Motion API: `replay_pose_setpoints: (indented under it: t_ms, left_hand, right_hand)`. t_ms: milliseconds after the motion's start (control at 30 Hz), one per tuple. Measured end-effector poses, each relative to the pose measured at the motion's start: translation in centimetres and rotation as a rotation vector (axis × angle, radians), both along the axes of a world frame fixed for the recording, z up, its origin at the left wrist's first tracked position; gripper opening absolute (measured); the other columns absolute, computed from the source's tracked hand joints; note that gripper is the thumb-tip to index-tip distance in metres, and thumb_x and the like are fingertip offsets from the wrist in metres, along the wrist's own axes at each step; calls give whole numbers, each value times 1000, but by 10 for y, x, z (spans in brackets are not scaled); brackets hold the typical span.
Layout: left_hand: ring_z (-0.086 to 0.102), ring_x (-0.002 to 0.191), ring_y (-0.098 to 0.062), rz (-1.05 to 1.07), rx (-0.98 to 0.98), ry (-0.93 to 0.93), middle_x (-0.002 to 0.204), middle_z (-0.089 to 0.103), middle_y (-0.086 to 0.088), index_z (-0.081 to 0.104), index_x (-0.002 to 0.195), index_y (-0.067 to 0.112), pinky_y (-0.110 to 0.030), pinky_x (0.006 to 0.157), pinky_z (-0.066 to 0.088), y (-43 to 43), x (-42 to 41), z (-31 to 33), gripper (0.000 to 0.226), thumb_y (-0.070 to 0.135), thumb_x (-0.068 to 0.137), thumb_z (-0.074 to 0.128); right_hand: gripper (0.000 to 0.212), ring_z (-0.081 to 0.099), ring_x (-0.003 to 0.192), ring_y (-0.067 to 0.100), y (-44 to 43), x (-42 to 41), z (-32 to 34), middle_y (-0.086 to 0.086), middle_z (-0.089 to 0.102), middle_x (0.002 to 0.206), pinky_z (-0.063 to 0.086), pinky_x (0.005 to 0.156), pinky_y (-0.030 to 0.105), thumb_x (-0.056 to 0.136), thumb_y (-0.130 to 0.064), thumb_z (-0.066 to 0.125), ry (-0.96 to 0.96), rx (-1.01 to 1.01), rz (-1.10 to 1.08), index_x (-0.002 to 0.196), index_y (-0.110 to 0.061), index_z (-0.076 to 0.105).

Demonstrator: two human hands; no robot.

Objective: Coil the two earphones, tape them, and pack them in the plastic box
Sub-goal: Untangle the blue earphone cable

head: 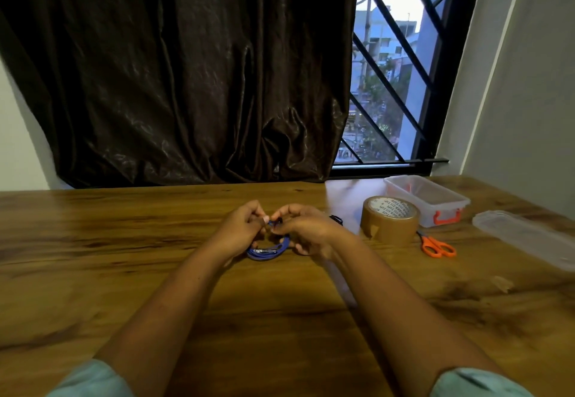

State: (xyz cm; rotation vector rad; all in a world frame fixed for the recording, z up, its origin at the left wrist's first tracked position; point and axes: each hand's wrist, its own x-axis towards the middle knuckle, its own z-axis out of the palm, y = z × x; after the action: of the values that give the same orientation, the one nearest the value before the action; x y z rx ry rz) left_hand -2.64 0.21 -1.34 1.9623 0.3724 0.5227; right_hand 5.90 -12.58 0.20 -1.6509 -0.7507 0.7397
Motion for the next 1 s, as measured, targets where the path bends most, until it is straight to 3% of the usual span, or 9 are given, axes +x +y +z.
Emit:
replay_pose_setpoints:
  t_ms: [167, 300, 433, 533, 600, 667, 767, 867, 1000]
  left_hand:
    - [45, 50, -18, 31, 77, -31, 65, 56, -6, 49, 75, 17, -27, 48, 34, -2, 5, -4, 21, 10, 94, 50]
    - [46, 49, -20, 40, 119, -31, 62, 57, -8, 51, 71, 22, -32, 51, 37, -3, 8, -12, 24, 12, 93, 53]
    - [47, 48, -21, 62, 169, -49, 63, 60, -9, 52, 68, 24, -34, 54, 37, -7, 10, -17, 26, 11, 91, 54]
    - [52, 52, -19, 54, 228, -58, 64, 62, -5, 53, 68, 23, -36, 55, 42, -14, 11, -20, 25, 12, 91, 55]
    - [59, 60, -22, 75, 339, -40, 69, 66, -6, 57, 72, 18, -38, 58, 47, -19, 10, -20, 18, 15, 90, 57]
    - [61, 67, -22, 111, 481, -31, 73, 66, -6, 59, 76, 15, -38, 59, 46, -23, 8, -19, 13, 16, 89, 59]
    - [59, 75, -22, 99, 619, -18, 79, 65, -5, 59, 78, 16, -38, 64, 44, -23, 7, -18, 10, 17, 88, 60]
    - [55, 83, -21, 101, 714, -22, 80, 62, 2, 59, 73, 22, -34, 68, 42, -26, 7, -20, 15, 19, 88, 61]
    - [52, 98, -18, 220, 896, 53, 98, 62, 9, 67, 83, 29, -32, 75, 41, -31, 6, -20, 11, 30, 89, 58]
  right_hand:
    - [32, 33, 33, 9, 4, -3, -2, -3, 53, 50, 24, 35, 17, 74, 14, 62, -54, -12, -73, 84, -16, 54]
    - [44, 45, 35, 5, -3, -2, 3, 0, 59, 66, 28, 34, 15, 73, 9, 69, 26, -68, -30, 103, -18, 51]
    - [22, 48, 34, 0, -6, -4, 3, 1, 63, 63, 30, 33, 15, 84, 3, 62, -67, -66, -78, 100, -11, 57]
    - [15, 55, 45, 0, -4, -2, -1, 1, 60, 70, 44, 42, 16, 82, 2, 63, -264, -86, -125, 88, -11, 60]
    - [10, 59, 56, 9, -3, -2, -3, 0, 60, 71, 53, 58, 29, 81, -4, 67, -419, -166, -137, 86, -10, 61]
    - [12, 59, 60, 14, -7, -2, -1, 0, 59, 71, 52, 60, 32, 80, -8, 68, -445, -204, -122, 90, -10, 61]
    - [12, 61, 67, 13, -20, 4, 9, -2, 61, 74, 47, 55, 25, 82, -11, 67, -398, -210, -132, 91, -15, 60]
    - [21, 61, 97, 24, -50, 22, 22, 3, 64, 102, 52, 76, 33, 84, -10, 57, -774, -388, -392, 102, -17, 64]
    - [39, 48, 117, 33, -106, 39, 30, 9, 58, 121, 47, 86, 41, 81, -14, 62, -967, -519, -603, 118, -25, 58]
